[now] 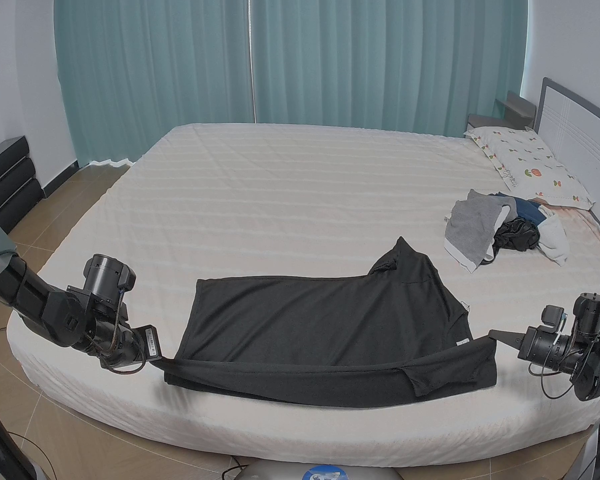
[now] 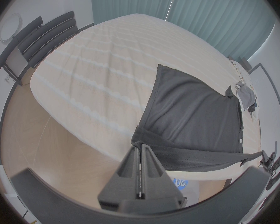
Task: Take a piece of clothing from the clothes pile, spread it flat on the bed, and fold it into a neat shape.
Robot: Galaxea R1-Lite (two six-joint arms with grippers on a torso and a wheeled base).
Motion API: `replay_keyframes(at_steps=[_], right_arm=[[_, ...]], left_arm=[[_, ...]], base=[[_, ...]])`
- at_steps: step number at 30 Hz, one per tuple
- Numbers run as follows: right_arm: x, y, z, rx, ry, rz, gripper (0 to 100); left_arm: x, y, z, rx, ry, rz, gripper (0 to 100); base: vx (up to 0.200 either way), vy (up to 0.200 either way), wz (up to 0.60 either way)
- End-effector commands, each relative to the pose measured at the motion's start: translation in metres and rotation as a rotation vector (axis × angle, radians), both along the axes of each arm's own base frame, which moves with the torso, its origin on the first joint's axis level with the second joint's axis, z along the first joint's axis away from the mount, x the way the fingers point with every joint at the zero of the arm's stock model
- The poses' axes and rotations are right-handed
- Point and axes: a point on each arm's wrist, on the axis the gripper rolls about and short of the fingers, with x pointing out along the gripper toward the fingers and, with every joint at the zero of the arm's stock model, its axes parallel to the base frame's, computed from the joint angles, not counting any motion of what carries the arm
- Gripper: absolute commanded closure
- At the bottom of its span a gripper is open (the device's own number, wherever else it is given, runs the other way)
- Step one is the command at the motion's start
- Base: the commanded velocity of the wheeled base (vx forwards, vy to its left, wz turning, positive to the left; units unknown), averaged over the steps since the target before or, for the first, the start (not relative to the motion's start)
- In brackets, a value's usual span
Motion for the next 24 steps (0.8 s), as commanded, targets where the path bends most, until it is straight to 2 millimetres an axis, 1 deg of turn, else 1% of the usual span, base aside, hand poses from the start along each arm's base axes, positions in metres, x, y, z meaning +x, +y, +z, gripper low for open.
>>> replay_keyframes(at_steps=[1,5,11,16,20,24], right_arm=[[-0.002,-0.002,0.006,-0.005,-0.024,-0.009,100],[-0.005,-0.003,0.009,-0.005,-0.034,-0.01,100],[-0.012,-0.002,0.009,-0.01,-0.031,0.009,100],[-0.011,-0.003,0.006,-0.009,-0.02,0.006,100],[-0.009,-0.004,0.001,-0.005,-0.006,0.007,100],[-0.007,-0.004,-0.003,-0.002,0.008,0.007,100]], left_arm=[[-0.001,0.001,-0.001,0.008,0.02,-0.006,100],[-0.001,0.0,-0.002,0.01,0.024,-0.01,100],[-0.003,0.0,-0.004,0.015,0.052,-0.012,100],[0.004,0.0,0.001,0.004,0.043,-0.003,100],[0.007,0.0,-0.002,0.004,0.051,0.002,100],[0.012,0.0,-0.011,0.005,0.066,0.002,100]], base=[[0.0,0.0,0.0],[0.0,0.0,0.0],[0.0,0.0,0.0],[0.0,0.0,0.0],[0.0,0.0,0.0],[0.0,0.0,0.0]])
